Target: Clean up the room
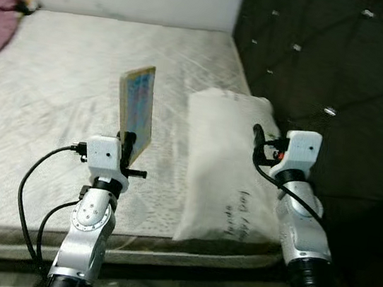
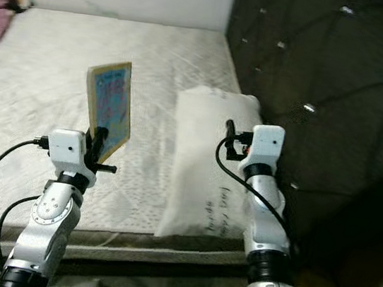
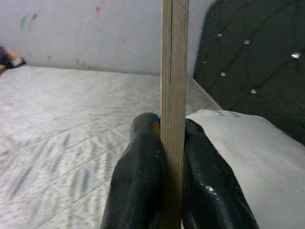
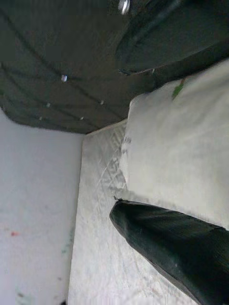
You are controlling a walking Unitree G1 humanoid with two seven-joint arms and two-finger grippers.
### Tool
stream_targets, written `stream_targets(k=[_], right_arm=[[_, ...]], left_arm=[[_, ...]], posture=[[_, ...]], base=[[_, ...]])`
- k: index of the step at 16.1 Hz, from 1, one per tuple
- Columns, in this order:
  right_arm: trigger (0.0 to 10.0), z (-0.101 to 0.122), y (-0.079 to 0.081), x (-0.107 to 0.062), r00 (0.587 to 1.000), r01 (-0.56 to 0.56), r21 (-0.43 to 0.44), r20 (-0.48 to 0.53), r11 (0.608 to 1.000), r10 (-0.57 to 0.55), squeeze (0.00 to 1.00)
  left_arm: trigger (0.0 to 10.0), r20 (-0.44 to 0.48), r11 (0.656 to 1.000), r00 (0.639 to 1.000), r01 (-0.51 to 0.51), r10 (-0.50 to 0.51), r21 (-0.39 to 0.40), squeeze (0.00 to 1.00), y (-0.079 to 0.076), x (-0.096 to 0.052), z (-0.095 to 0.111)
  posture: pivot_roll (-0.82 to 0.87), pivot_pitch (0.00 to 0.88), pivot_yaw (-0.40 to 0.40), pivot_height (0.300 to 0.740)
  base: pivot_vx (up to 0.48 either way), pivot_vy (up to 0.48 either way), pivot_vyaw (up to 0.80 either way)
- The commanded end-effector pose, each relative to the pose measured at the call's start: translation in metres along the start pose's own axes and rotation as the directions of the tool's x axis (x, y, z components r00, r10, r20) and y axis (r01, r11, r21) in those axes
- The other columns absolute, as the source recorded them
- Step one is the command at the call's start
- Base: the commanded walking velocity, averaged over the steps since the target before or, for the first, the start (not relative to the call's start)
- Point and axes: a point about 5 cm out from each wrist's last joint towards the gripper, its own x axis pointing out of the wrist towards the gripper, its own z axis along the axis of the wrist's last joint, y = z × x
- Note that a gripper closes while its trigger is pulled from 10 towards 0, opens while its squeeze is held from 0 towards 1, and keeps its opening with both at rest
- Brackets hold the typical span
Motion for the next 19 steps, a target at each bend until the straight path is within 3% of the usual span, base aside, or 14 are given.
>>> stream_targets(k=[1, 5, 7, 11, 15, 19], right_arm=[[10.0, 0.0024, 0.0059, 0.0017, 1.0, -0.019, 0.0, 0.008, 1.0, 0.019, 0.0], [10.0, 0.0022, 0.0045, 0.0012, 1.0, -0.018, -0.008, 0.007, 1.0, 0.019, 0.0], [10.0, 0.0042, 0.0055, 0.002, 0.999, -0.03, -0.042, 0.019, 0.999, 0.031, 0.0], [10.0, 0.005, 0.0067, 0.0032, 0.999, -0.029, -0.034, 0.021, 0.999, 0.03, 0.0], [10.0, 0.0031, 0.0055, 0.0019, 1.0, -0.019, -0.02, 0.013, 1.0, 0.019, 0.0], [10.0, 0.0031, 0.0058, 0.0022, 1.0, -0.016, -0.02, 0.013, 1.0, 0.016, 0.0]], left_arm=[[10.0, 0.038, 1.0, 0.999, -0.009, 0.008, 0.005, 0.0, 0.0049, 0.0021, 0.0092], [10.0, 0.041, 1.0, 0.999, -0.002, 0.002, -0.002, 0.0, 0.0032, 0.0037, 0.0099], [10.0, 0.068, 1.0, 0.998, 0.017, -0.018, 0.014, 0.0, 0.0019, 0.0028, 0.0133], [10.0, 0.068, 0.999, 0.997, 0.036, -0.036, 0.005, 0.0, 0.0011, 0.0035, 0.0139], [10.0, 0.081, 0.997, 0.994, 0.071, -0.071, 0.0, 0.0, -0.0011, 0.0024, 0.0154], [10.0, 0.087, 0.997, 0.993, 0.081, -0.081, -0.004, 0.0, -0.0013, 0.0024, 0.0165]], posture=[[-0.05, 0.058, -0.009, 0.74], [-0.05, 0.054, -0.008, 0.74], [-0.05, 0.052, -0.01, 0.74], [-0.05, 0.05, -0.011, 0.74], [-0.05, 0.052, -0.008, 0.74], [-0.05, 0.054, -0.008, 0.74]], base=[[0.0, 0.48, 0.0], [0.0, 0.48, 0.0], [0.0, 0.0, 0.0], [0.0, 0.0, 0.75], [0.0, 0.0, 0.0], [0.309, 0.0, 0.0]])
